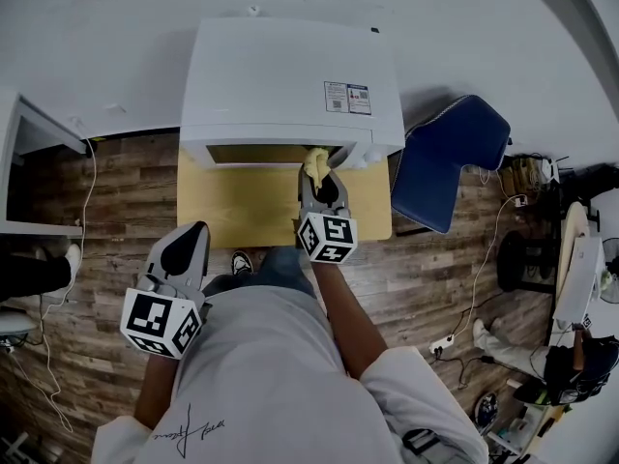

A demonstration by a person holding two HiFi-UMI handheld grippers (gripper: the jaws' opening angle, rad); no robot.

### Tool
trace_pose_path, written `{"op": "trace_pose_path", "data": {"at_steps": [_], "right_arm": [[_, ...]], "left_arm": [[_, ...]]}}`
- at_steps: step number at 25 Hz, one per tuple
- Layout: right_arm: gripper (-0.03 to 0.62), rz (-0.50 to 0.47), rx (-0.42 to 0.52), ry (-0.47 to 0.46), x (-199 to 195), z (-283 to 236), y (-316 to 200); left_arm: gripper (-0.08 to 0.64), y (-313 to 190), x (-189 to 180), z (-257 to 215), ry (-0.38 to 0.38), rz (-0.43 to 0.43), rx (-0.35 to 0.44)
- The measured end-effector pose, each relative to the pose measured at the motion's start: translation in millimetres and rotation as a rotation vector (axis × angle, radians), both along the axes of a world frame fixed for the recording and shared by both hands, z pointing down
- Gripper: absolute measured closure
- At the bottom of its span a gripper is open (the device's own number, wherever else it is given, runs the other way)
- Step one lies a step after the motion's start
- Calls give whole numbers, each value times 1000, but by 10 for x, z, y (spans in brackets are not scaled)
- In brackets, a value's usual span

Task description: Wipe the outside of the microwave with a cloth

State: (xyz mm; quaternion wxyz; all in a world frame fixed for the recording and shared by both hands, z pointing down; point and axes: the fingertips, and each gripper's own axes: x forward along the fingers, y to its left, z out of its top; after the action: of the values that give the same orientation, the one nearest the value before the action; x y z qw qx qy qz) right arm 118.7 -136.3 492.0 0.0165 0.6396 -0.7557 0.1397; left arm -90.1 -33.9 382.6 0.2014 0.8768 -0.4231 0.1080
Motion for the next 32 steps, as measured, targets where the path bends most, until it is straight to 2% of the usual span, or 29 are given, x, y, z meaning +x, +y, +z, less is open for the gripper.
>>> {"op": "trace_pose_path", "data": {"at_steps": [4, 13, 32], "right_arm": [[474, -33, 2, -24, -131, 4, -10], [474, -152, 8, -5, -551, 35, -46], [474, -342, -9, 16, -1391, 144, -112]], "left_arm": [[568, 8, -54, 10, -3, -17, -6], [568, 27, -165, 63, -3, -52, -22], [568, 18, -517, 108, -11, -140, -37]]}}
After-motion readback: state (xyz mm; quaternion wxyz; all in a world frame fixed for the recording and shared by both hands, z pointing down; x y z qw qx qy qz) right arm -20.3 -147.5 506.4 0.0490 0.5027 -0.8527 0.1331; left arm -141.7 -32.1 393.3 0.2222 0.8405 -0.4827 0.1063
